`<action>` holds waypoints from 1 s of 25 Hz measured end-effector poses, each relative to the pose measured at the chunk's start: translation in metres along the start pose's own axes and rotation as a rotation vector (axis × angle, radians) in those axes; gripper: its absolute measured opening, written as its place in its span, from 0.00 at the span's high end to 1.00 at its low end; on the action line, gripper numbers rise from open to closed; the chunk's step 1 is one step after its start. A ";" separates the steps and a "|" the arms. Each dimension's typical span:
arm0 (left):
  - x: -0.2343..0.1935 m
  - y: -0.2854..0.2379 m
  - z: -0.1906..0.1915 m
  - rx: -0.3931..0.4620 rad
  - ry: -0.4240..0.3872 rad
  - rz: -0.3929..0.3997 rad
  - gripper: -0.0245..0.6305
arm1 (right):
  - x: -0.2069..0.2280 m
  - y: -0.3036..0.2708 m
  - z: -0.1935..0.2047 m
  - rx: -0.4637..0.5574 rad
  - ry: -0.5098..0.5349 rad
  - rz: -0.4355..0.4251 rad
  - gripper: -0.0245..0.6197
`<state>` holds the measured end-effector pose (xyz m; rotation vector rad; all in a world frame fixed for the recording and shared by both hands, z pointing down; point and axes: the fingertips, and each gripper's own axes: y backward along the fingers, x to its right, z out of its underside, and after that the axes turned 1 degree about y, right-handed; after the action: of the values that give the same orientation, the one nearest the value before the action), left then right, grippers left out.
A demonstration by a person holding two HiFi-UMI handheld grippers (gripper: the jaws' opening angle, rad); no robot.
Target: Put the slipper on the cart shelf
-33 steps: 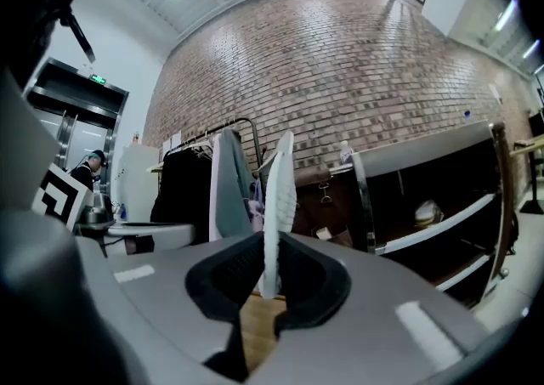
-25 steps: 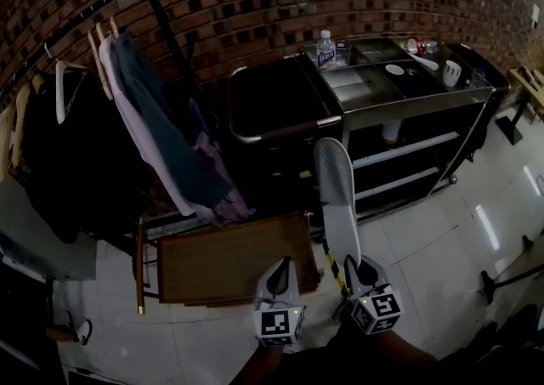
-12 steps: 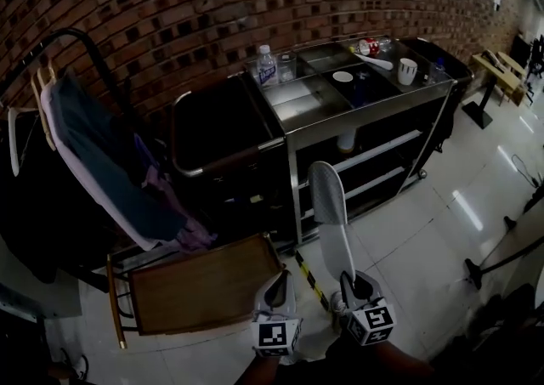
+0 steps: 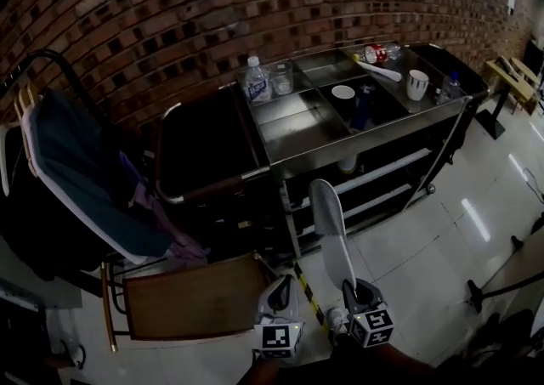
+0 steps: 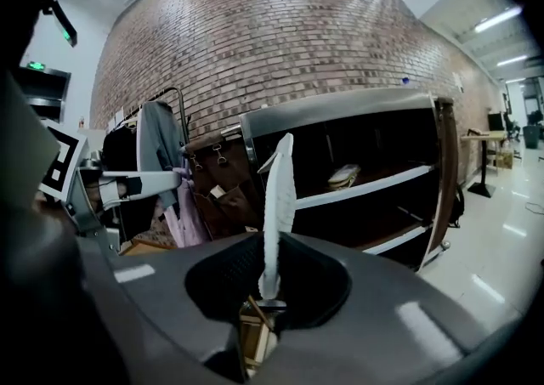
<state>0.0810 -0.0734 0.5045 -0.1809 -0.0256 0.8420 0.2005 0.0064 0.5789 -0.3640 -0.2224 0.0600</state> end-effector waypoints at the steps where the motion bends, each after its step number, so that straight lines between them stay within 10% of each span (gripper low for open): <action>1: 0.001 -0.010 -0.001 -0.005 0.001 -0.009 0.94 | 0.009 -0.008 -0.002 -0.010 0.002 -0.006 0.90; 25: -0.037 -0.112 -0.022 0.019 0.058 -0.284 0.94 | 0.082 -0.225 -0.086 -0.124 -0.015 -0.133 0.90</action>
<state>0.1413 -0.1769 0.5040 -0.1790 0.0115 0.5536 0.3040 -0.2253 0.5979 -0.4714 -0.2655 -0.0822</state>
